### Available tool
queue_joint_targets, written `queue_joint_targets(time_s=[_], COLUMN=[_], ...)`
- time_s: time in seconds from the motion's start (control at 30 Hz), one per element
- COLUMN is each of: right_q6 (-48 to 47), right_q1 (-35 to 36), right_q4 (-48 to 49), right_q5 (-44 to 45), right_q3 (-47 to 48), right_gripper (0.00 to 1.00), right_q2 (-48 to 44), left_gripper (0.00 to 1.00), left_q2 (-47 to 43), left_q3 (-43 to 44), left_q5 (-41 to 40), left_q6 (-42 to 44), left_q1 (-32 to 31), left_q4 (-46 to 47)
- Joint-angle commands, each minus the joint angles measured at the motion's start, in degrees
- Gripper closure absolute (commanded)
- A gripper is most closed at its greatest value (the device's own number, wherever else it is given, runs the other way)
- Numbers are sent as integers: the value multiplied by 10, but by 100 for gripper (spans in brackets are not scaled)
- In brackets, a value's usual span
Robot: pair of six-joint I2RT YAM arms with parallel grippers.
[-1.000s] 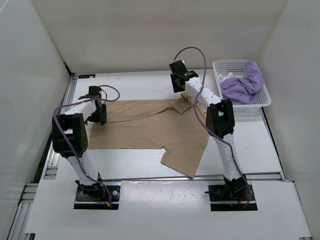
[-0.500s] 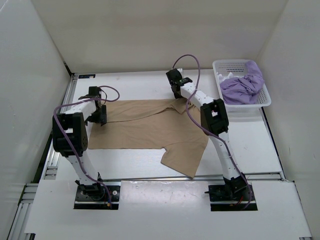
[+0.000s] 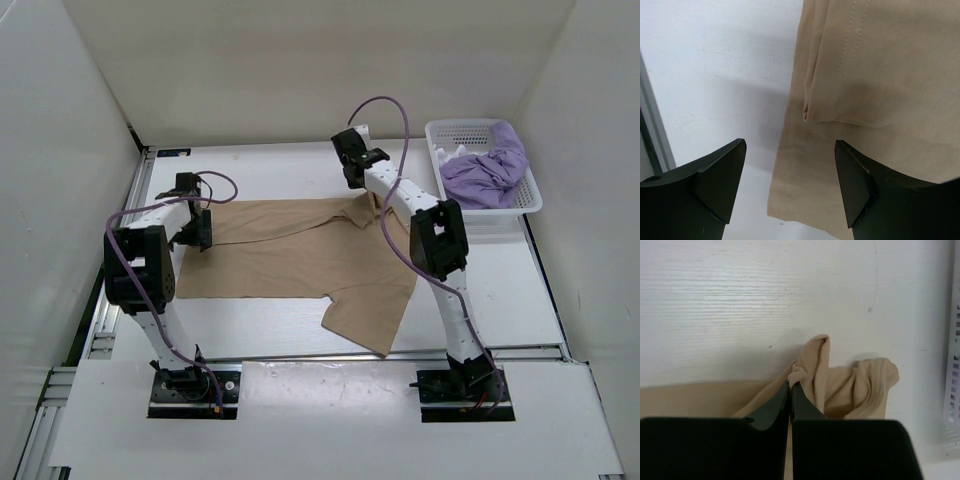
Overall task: Fold and stack the t-shirts
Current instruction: Fold the flattened tshirt in 1/3 of the way
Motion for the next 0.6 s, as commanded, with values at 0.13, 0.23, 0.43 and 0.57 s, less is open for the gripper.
queue_joint_targets(time_s=[0.13,0.23,0.43,0.57], right_q6=[164,241,267,272], right_q1=[-31,-77,-125,-147], right_q4=[-30,-24,21,22], right_q5=[-99,-183,-245,-276], right_q3=[-75,-159,-227,-227], right_gripper=[100,100,100,100], right_q2=[-135,-176,-211,-199], left_gripper=[16,16,18,19], left_q2=[-107,-118,-23,104], left_q3=[66,105,198,321], left_q5=[-48,-38,102,149], left_q6=[-1,-1,-1,-1], left_q1=[-79,-149,-332,-401], left_q4=[4,4,4,15])
